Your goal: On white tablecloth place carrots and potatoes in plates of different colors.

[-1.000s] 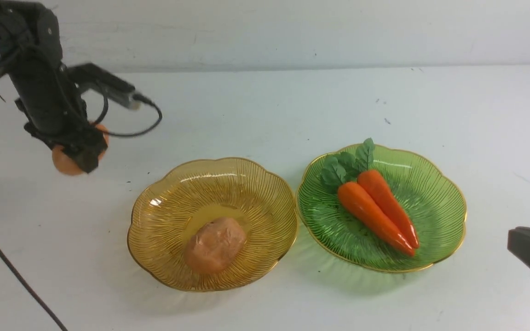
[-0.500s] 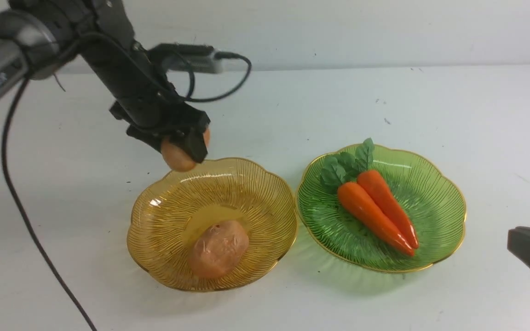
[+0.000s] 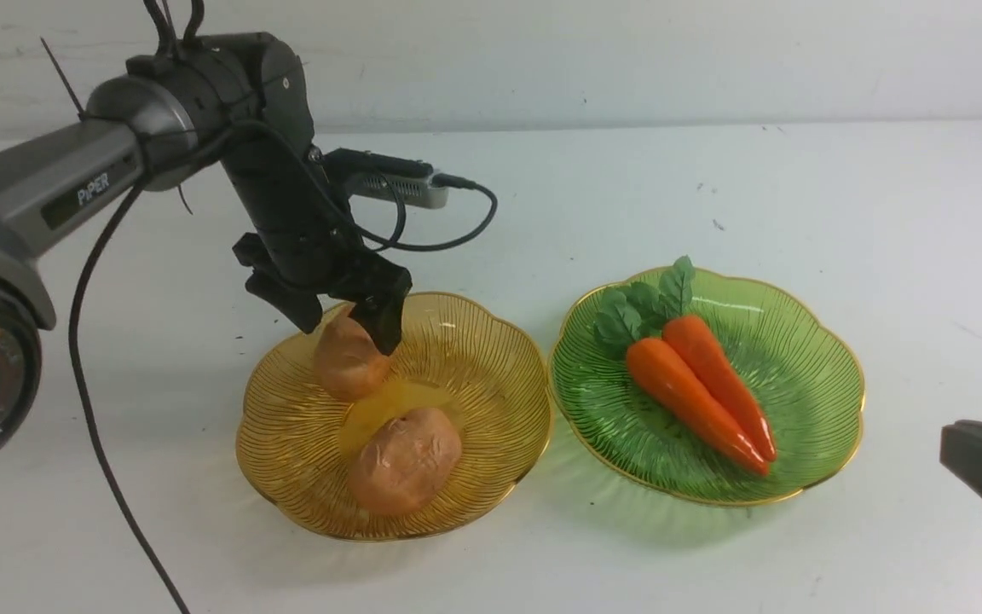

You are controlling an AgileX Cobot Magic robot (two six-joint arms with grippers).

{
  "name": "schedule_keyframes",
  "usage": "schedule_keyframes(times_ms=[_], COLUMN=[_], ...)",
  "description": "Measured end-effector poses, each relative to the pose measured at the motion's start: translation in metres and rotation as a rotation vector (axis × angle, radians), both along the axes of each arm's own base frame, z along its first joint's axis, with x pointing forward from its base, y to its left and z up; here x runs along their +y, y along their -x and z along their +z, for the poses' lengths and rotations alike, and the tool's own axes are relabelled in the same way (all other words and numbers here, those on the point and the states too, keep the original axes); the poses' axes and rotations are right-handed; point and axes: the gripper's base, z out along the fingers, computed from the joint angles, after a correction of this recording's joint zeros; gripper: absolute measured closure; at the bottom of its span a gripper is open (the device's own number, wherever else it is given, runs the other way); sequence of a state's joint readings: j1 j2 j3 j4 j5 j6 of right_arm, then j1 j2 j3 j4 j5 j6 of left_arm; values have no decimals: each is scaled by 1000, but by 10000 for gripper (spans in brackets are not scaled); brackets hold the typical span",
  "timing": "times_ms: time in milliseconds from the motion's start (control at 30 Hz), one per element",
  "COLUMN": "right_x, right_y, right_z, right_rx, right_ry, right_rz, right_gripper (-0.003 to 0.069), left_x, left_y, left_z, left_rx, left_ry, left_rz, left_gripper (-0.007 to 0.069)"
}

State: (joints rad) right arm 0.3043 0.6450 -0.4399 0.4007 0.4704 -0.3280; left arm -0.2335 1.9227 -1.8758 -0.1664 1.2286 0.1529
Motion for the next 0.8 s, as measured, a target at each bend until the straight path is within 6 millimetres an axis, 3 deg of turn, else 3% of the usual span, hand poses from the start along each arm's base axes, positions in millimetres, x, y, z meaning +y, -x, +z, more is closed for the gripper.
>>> schedule_keyframes(times_ms=[67, 133, 267, 367, 433, 667, 800], right_x=[0, 0, -8, -22, -30, -28, -28], right_y=[3, 10, 37, 60, 71, 56, 54], right_z=[12, 28, 64, 71, 64, 28, 33], right_rx=[-3, -4, -10, -45, -146, -345, -425], right_ry=[12, 38, 88, 77, 32, -83, -130], right_rz=[24, 59, 90, 8, -61, -107, -118], right_gripper=[674, 674, 674, 674, 674, 674, 674], left_x=[4, 8, 18, 21, 22, 21, 21], left_y=[16, 32, 53, 56, 56, 52, 50], left_z=[30, 56, 85, 89, 89, 84, 81], left_rx=[-69, -131, -208, -226, -226, -214, -206], left_ry=[18, 22, -9, -35, -46, -50, -52], left_rz=[2, 3, 9, 14, 15, 15, 14], left_gripper=[510, 596, 628, 628, 628, 628, 628])
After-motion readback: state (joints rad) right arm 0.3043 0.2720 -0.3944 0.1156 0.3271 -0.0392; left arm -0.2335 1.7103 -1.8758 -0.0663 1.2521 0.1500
